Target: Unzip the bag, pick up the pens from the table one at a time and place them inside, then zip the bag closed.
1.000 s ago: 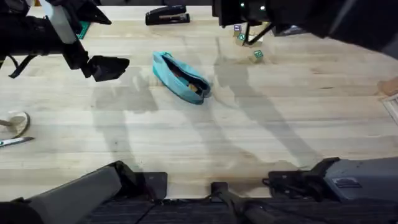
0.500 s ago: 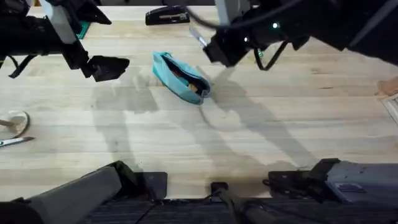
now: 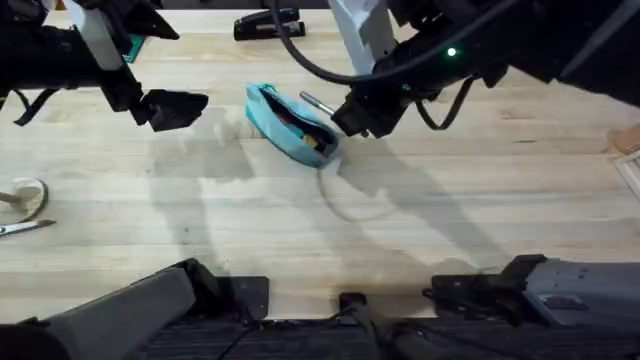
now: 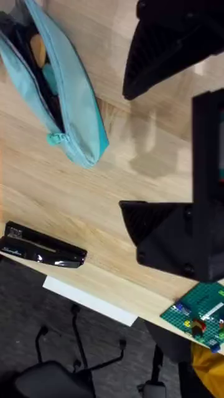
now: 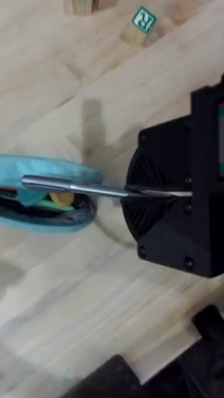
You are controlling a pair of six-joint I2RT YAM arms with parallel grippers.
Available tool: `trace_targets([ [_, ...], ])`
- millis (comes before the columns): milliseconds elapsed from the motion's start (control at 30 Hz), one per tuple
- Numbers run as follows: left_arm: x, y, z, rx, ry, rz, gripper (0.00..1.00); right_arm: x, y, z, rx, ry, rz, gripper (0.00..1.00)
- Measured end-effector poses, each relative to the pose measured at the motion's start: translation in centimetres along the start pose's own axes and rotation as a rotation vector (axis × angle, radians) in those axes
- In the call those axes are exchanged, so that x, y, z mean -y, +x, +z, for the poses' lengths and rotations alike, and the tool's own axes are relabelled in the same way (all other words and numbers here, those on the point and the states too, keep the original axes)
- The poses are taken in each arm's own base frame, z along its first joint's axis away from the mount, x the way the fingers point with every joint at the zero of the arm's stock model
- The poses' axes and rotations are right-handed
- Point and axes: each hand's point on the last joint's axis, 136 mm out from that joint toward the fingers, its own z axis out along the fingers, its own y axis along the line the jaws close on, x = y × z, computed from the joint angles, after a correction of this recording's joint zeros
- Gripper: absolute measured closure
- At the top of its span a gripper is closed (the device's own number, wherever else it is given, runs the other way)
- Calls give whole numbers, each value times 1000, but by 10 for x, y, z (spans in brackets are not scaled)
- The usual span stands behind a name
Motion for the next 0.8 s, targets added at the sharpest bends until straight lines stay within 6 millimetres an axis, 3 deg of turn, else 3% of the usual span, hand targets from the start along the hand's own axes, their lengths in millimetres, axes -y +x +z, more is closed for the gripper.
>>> trace_targets([
  [167,1,0,0,0,3,-3,8,-5,7,8,-39,-32,4,969],
  [500,1,0,0,0,4,-4,8,-20,17,51,-144,-87,-18,969],
  [800,1,0,0,0,4,-4,8,-16,-16,66,-22,-69,-43,969],
])
